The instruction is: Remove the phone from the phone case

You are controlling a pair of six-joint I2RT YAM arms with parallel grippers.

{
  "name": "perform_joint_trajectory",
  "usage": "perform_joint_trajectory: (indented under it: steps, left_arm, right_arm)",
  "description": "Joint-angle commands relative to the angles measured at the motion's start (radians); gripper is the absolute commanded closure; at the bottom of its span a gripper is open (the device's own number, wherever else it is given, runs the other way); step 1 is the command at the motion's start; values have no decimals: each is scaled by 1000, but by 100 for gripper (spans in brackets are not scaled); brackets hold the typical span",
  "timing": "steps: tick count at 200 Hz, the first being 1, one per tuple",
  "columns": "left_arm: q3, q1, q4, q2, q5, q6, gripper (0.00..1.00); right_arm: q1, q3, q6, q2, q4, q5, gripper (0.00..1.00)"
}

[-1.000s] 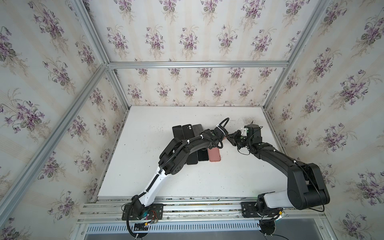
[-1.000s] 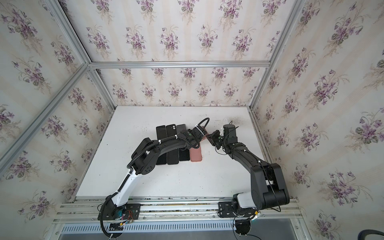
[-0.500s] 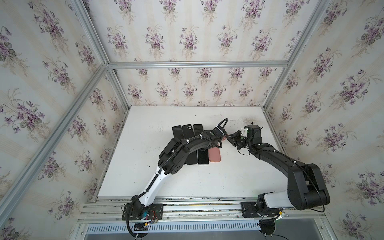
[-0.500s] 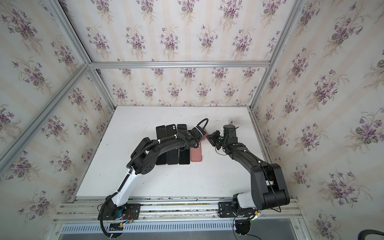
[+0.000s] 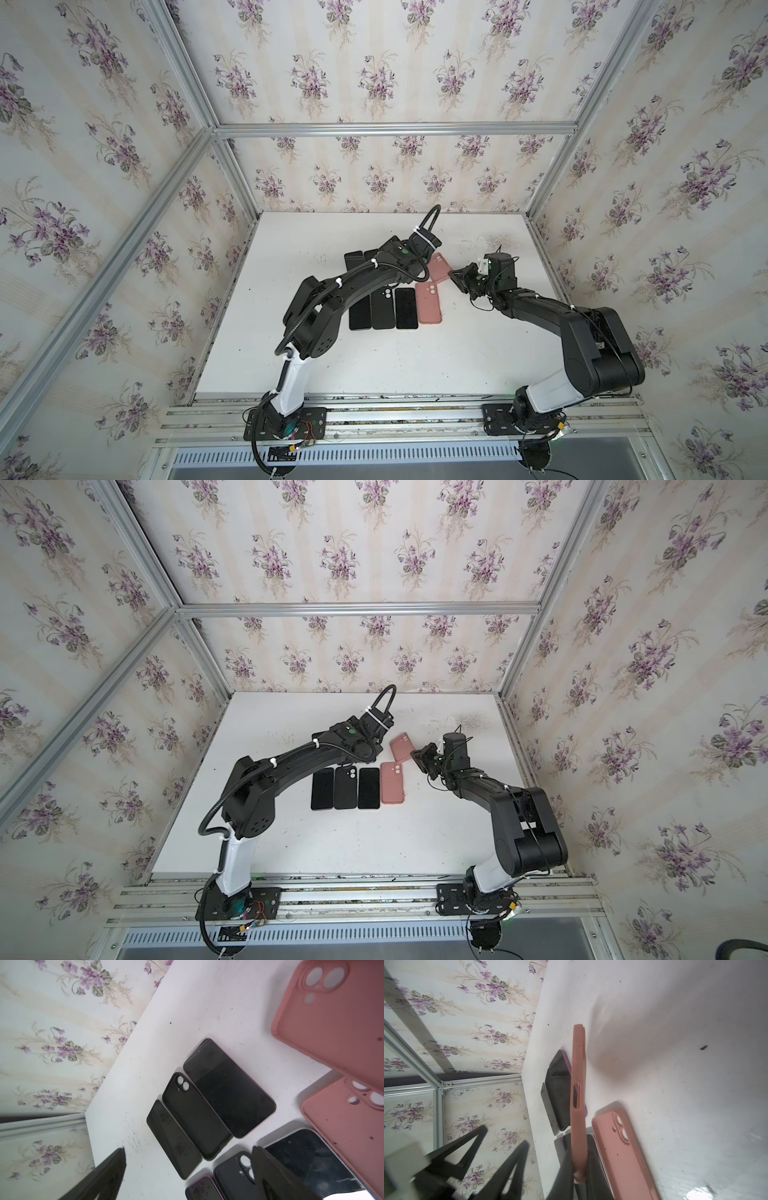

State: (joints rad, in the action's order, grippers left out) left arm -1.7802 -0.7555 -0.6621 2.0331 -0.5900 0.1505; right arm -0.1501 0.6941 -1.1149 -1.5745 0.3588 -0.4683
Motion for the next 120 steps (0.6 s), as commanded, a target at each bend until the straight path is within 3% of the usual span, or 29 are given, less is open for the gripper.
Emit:
perform_joint_trajectory:
  steps: [1,36,64,92,120]
  left_arm:
    - [51,61,-48,-84,178,-198,2]
    - [197,215,-77,-194,397,-411,3]
    - [220,243,-101,-180,410,-421,7]
    - [160,266,-164,-102,429,-466,24]
    - [79,268,-197,-9,423,-485,30]
  right_arm:
    - [-17,-4,-36,-46,183,28,100]
    - [-68,-2,-76,-136,331,100,100]
    - [-94,-7,-105,-200,409,155,100]
    - [-118,-1,-128,-252,473,199,100]
    - [-140,13,-126,-272,473,236,99]
